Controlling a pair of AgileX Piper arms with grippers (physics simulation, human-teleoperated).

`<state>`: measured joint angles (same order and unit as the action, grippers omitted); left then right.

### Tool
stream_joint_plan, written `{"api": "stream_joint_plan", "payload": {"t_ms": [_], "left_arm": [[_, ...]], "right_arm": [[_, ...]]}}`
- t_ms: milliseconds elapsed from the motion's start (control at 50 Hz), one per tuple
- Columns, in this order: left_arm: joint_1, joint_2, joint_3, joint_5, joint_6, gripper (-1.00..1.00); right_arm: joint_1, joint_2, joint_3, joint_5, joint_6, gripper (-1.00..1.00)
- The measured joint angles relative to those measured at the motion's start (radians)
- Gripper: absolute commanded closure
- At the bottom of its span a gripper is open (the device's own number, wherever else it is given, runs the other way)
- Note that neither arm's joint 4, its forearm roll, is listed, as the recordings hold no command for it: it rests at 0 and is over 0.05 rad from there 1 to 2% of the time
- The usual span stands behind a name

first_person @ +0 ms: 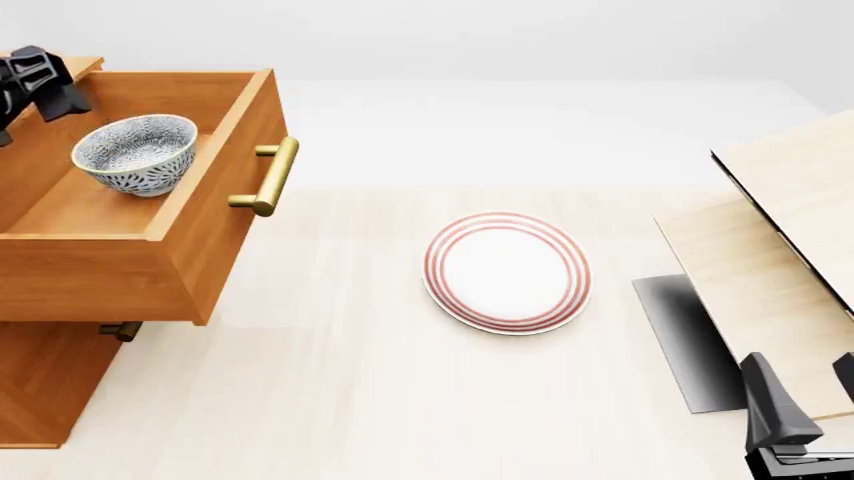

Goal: Open the top drawer of the cabinet and put the bowl in it.

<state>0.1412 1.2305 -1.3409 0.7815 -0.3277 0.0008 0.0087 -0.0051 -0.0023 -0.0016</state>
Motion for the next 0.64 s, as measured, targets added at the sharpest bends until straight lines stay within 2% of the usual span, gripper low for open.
{"api": "stream_joint_plan", "payload": {"t_ms": [200,640], "left_arm": [[-0.002,-0.042,-0.022,0.047,0.011,-1.0],[-0.02,-0.137,-0.01,0.108,0.03,-1.0]], "right_arm": [[0.0,0.0,0.0,0.0,0.0,-1.0],[0.0,0.0,0.0,0.0,0.0,-1.0]]}}
